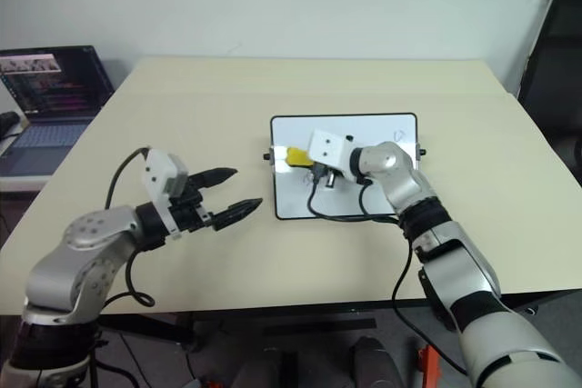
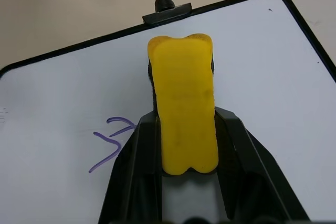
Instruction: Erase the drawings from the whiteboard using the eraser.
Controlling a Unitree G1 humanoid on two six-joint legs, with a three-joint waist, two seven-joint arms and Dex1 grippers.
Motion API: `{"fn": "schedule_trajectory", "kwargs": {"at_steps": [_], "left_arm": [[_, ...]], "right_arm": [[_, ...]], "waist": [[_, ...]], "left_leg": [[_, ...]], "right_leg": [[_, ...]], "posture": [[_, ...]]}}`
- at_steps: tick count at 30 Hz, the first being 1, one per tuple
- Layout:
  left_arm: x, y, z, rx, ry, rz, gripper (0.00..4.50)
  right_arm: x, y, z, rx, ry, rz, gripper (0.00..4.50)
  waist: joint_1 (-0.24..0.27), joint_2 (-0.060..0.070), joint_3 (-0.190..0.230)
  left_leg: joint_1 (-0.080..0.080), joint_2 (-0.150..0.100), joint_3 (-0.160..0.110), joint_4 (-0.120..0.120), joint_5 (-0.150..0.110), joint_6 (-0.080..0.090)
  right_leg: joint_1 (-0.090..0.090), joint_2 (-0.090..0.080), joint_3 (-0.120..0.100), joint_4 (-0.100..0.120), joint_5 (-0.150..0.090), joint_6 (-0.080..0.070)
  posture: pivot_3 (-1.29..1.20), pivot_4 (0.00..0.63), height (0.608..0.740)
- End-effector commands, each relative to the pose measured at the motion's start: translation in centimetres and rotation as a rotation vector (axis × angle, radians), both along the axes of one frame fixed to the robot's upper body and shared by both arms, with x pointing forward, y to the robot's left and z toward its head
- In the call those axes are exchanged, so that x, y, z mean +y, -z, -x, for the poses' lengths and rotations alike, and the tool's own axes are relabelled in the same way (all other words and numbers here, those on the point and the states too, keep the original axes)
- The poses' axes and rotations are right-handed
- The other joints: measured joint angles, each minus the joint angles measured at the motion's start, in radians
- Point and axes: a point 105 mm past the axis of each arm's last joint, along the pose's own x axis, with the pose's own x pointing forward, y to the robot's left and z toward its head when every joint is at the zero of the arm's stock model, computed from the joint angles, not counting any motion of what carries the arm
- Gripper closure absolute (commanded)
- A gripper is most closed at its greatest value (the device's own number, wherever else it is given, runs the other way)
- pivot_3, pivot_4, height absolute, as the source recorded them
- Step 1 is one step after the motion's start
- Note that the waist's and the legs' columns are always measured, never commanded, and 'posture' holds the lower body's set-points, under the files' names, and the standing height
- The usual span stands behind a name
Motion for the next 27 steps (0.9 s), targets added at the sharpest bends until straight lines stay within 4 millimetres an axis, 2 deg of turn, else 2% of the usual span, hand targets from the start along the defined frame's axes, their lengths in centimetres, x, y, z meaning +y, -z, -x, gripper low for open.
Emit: {"fn": "schedule_trajectory", "kwargs": {"at_steps": [1,3,5,7,9,11,13,18,27], "left_arm": [[0.1,-1.3,-0.4,-0.057,0.017,-0.015,0.00],[0.2,-1.6,-0.6,-0.065,0.023,-0.021,0.00],[0.3,-2.1,-0.7,-0.080,0.029,-0.036,0.00],[0.6,-2.6,-0.8,-0.096,0.029,-0.056,0.00],[0.8,-2.9,-0.8,-0.102,0.031,-0.066,0.00],[0.9,-3.2,-0.6,-0.106,0.040,-0.078,0.00],[0.9,-3.2,-0.5,-0.102,0.046,-0.085,0.00],[1.2,-2.7,-0.4,-0.077,0.053,-0.101,0.00],[1.2,-2.5,-0.3,-0.063,0.061,-0.107,0.00]], "right_arm": [[-3.0,-6.3,0.5,0.000,0.038,-0.246,3.52],[-4.3,-8.4,1.7,0.043,0.020,-0.345,3.52],[-7.3,-9.5,4.4,0.099,-0.020,-0.383,3.52],[-11.2,-9.5,6.4,0.120,0.024,-0.336,3.52],[-13.7,-9.4,7.3,0.123,0.085,-0.300,3.52],[-18.0,-8.8,8.3,0.120,0.193,-0.264,3.52],[-20.5,-7.8,9.3,0.131,0.249,-0.196,3.52],[-23.3,-5.6,10.2,0.192,0.327,-0.130,3.52],[-23.6,-4.8,9.5,0.202,0.370,-0.151,3.52]], "waist": [[0.011,0.000,0.002],[0.018,0.000,0.002],[0.026,0.000,0.002],[0.038,0.000,0.002],[0.039,0.002,0.003],[0.038,0.002,0.003],[0.036,0.003,0.003],[0.018,0.003,0.004],[0.022,0.004,0.004]], "left_leg": [[-0.002,0.000,0.000,0.000,0.000,0.000],[-0.010,0.000,-0.001,0.000,0.000,0.000],[-0.021,0.000,-0.001,0.000,0.000,0.000],[-0.022,0.000,-0.004,0.000,-0.001,-0.001],[-0.027,0.000,-0.008,-0.001,-0.002,-0.003],[-0.029,0.000,-0.009,-0.001,-0.003,-0.002],[-0.031,0.000,-0.010,-0.001,-0.004,-0.002],[-0.028,0.001,-0.009,-0.001,-0.004,-0.001],[-0.024,0.000,-0.009,0.001,-0.004,-0.001]], "right_leg": [[-0.001,0.000,0.000,0.000,0.001,0.000],[-0.008,-0.001,-0.002,0.000,0.002,0.001],[-0.020,-0.001,-0.002,0.001,0.003,0.001],[-0.020,-0.001,-0.005,0.000,0.001,0.001],[-0.020,-0.003,-0.013,-0.006,-0.001,0.000],[-0.020,-0.003,-0.014,-0.010,0.000,0.000],[-0.020,-0.003,-0.015,-0.011,0.000,0.000],[-0.019,-0.001,-0.014,-0.010,0.000,0.000],[-0.015,-0.001,-0.014,-0.009,0.000,0.001]], "posture": [[0.00,0.150,0.740],[0.00,0.150,0.740],[0.00,0.150,0.740],[0.00,0.150,0.740],[0.00,0.150,0.740],[0.00,0.150,0.740],[0.00,0.150,0.740],[0.00,0.150,0.740],[0.00,0.150,0.740]]}}
